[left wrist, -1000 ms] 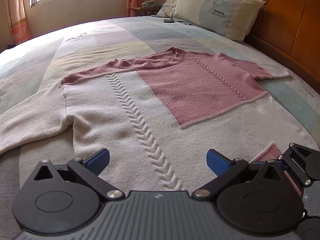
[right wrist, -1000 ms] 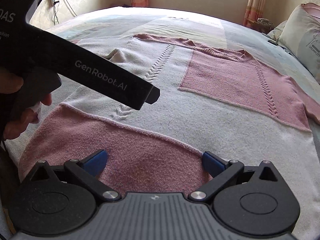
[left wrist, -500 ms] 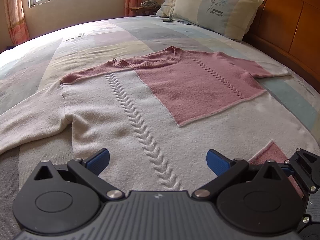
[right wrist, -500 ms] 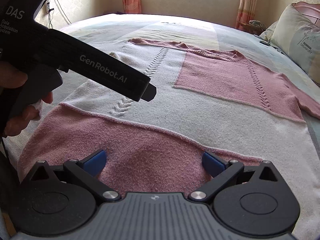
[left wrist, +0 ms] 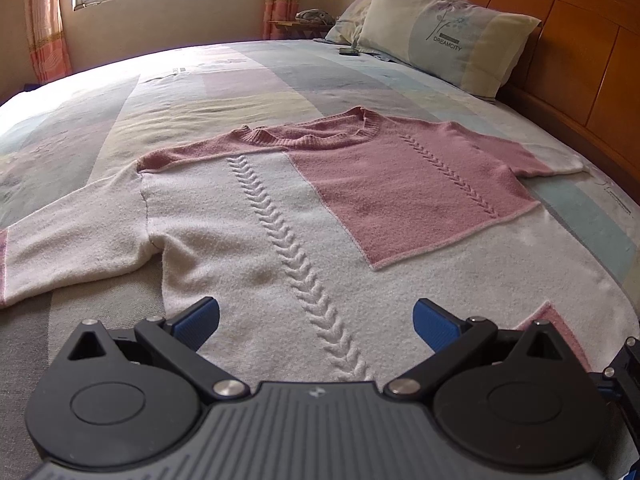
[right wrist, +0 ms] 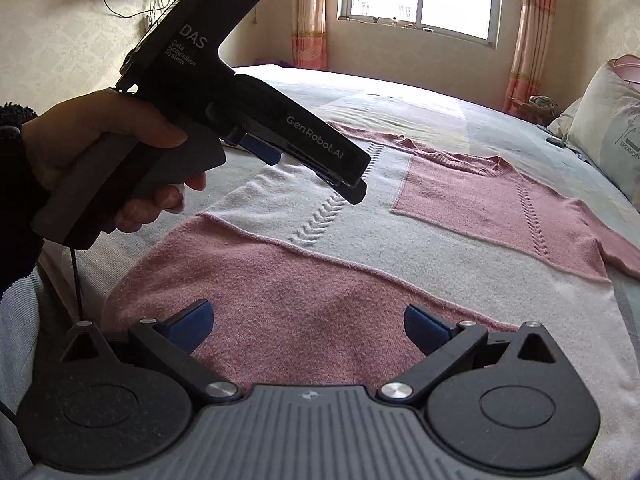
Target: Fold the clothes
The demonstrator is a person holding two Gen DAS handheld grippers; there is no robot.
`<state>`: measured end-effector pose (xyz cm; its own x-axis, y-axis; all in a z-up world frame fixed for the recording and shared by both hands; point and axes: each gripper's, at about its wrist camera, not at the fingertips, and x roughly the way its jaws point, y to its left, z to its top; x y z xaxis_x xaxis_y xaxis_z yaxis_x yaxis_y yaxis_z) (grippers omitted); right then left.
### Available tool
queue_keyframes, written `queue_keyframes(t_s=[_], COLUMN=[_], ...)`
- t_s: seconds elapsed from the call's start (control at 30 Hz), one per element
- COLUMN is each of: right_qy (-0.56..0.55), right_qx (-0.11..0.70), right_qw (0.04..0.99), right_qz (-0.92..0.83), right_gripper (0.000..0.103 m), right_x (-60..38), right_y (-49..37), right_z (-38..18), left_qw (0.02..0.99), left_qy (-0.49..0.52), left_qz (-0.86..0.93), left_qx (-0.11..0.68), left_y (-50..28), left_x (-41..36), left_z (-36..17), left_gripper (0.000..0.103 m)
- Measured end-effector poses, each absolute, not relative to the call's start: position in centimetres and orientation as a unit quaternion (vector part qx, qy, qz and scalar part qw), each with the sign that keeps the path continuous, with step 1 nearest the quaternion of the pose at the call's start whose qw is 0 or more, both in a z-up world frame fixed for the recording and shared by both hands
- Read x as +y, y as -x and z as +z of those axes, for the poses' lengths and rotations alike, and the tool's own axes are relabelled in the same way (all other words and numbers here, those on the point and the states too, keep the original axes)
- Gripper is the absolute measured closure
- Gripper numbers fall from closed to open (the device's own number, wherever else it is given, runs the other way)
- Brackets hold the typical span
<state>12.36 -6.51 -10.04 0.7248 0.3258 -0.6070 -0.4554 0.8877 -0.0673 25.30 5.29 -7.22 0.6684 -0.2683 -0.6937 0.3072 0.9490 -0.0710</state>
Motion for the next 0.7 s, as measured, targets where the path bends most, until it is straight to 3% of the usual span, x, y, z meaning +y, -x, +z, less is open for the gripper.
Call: queue_keyframes(t_s=[0.13, 0.43, 0.7], right_qy=[0.125, 0.084, 0.033], right_qx=[0.34, 0.329, 0.312], right_qw=[0.906, 0.916, 0.934], right_qz=[0.219, 0.215, 0.169], right_gripper=[0.0, 0.0, 0.0], right_x=[-5.5, -6.9, -9.5], right_y=[-12.7, -10.9, -11.7], right_z=[-11.8, -11.7, -11.0], left_qw=[0.916, 0.912, 0.899], left_qy=[-0.027, 0.055, 0.007], left_qz=[-0.153, -0.164, -0.193], left_qx=[0.371, 0.371, 0.394], left_y=[-25.4, -25.9, -25.8], left_x=[6.1, 8.7, 5.2], left_z=[-6.8, -6.2, -8.2], left_gripper=[0.001, 0.001, 0.001])
